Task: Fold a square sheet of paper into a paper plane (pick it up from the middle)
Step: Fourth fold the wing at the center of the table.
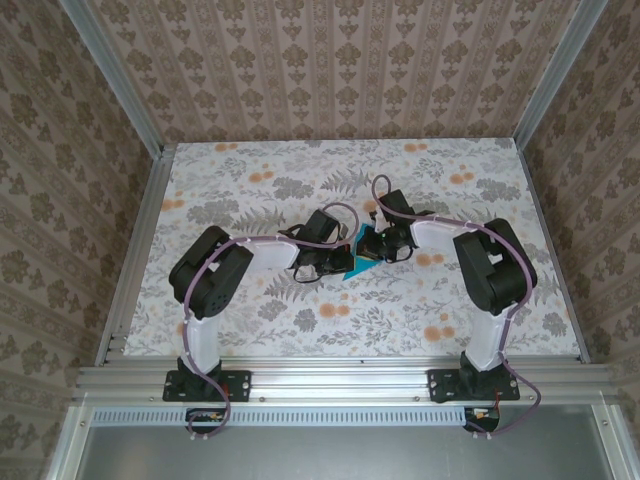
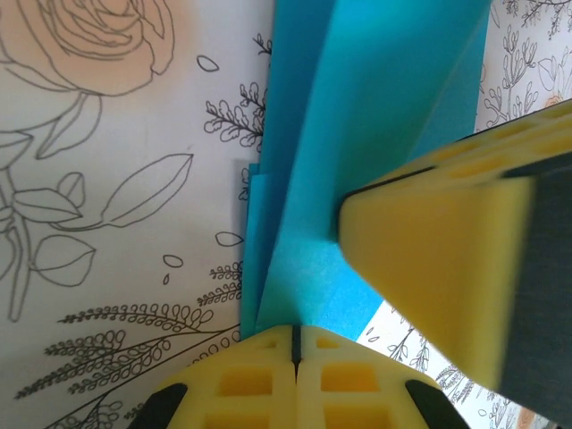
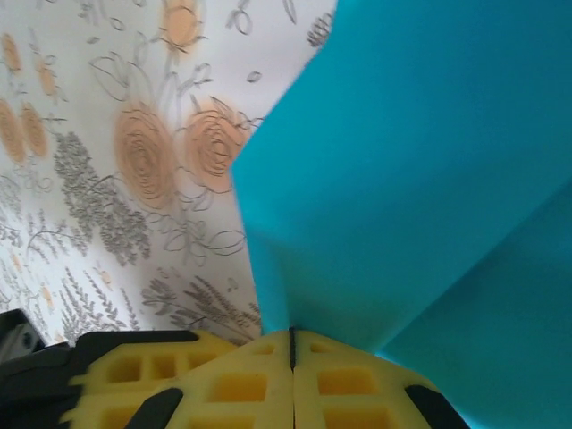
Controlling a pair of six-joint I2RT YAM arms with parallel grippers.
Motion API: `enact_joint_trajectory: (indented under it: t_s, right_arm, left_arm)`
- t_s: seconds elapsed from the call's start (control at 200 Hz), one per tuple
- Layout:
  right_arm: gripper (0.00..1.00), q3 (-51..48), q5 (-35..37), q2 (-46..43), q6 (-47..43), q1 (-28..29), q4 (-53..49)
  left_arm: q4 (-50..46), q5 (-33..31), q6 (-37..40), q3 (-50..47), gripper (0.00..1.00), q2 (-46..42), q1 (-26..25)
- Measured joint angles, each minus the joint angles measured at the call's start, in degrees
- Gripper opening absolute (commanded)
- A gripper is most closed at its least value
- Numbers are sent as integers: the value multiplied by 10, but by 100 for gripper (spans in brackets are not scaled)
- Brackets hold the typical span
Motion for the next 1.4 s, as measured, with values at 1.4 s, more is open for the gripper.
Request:
enact_joint_trajectory:
  t_s: [1.4]
  right_arm:
    - [13, 111, -108, 115, -47, -118, -22]
  left_arm:
    - [-14, 1, 40, 9, 2, 6, -1]
